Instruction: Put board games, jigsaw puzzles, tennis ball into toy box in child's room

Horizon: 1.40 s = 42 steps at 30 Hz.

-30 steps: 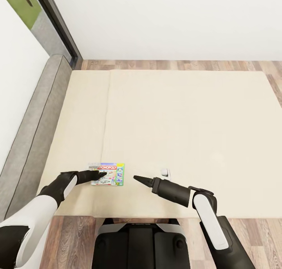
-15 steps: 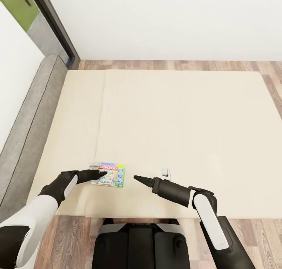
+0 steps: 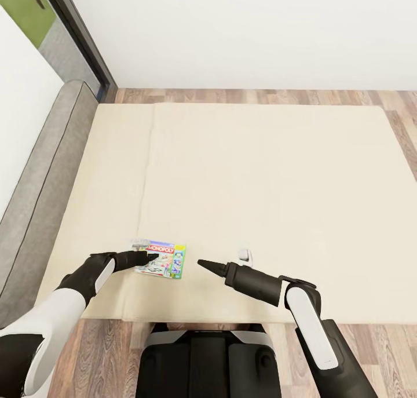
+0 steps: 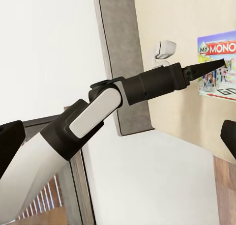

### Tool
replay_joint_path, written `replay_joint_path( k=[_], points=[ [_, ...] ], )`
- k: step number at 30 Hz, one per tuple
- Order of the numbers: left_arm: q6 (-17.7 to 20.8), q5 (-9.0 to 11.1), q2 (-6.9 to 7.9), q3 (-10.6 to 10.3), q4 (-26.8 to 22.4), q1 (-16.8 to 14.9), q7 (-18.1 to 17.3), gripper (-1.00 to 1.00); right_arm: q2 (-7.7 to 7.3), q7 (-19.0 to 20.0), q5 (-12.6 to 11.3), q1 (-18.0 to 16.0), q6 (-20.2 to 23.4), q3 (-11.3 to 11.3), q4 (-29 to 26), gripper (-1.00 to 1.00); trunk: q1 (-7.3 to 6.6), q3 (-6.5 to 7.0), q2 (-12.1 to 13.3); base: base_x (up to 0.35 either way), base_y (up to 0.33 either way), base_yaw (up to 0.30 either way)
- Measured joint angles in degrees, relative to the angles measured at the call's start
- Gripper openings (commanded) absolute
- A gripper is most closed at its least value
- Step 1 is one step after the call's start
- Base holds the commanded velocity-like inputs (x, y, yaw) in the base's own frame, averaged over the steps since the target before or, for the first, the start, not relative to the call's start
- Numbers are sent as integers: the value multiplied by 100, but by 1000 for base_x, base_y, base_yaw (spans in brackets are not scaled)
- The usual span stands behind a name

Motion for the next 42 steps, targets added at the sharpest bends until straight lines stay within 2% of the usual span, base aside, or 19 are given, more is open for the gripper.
replay_joint_path(
  k=[24, 42],
  points=[
    [-2, -1, -9, -7, 1, 0, -9, 100, -1, -1, 0, 0, 1, -4, -1, 100, 0, 0, 0, 0, -128, 0],
    [35, -1, -17, -6, 1, 0, -2, 100, -6, 0, 0, 0, 0, -1, 0, 100, 0, 0, 0, -42, -43, 0]
  ],
)
